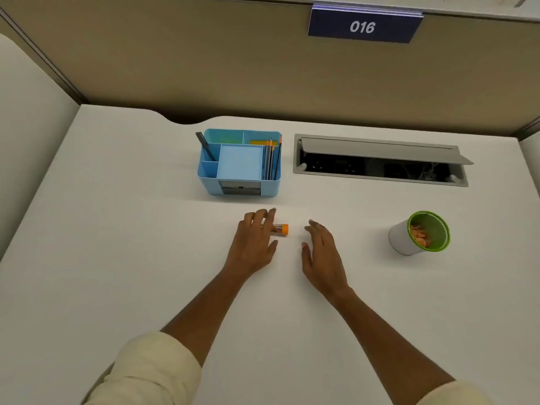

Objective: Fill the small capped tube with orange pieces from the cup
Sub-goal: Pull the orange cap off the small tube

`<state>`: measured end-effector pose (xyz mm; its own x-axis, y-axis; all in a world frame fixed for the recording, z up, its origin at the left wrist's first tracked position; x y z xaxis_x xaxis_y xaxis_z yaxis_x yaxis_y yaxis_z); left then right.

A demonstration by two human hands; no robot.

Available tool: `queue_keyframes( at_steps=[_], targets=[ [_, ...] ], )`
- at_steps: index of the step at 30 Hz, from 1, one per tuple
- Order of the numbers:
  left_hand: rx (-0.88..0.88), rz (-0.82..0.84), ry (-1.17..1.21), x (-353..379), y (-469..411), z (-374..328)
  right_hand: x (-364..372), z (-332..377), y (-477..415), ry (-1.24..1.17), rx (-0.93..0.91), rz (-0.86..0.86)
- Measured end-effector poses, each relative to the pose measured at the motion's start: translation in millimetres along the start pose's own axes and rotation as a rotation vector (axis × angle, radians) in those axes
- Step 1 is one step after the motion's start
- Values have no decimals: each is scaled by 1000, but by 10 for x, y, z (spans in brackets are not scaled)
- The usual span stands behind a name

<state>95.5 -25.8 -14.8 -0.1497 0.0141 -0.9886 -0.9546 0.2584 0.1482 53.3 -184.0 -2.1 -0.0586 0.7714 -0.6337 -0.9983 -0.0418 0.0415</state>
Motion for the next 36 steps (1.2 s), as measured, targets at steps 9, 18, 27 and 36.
queue_keyframes(
  at_steps=[9,18,27,36],
  targets=[
    [73,-3,-7,-95,-160,-55,-250,177,-5,-52,-25,-49],
    [-63,-96,763,-620,20,-217,-443,441,-183,-251,-38,-10],
    [-167,-101,1076,-934,143,-355,-867,912,-60,-342,-242,-128],
    [-191,-44,1207,-1032,215,-335,-915,982,176,-331,-235,-88]
  ],
)
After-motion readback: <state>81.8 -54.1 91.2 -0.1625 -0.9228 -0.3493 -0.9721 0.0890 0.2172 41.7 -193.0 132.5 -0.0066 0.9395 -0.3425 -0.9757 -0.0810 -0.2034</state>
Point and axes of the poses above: each hand's wrist, its own y-axis away from the middle knuckle, its own x-axis out of the palm, z = x × y, the point moved 10 cm from there along -y, towards the middle knuckle, and after that the axes turned 15 degrees about -y, right-handed, at the moved point
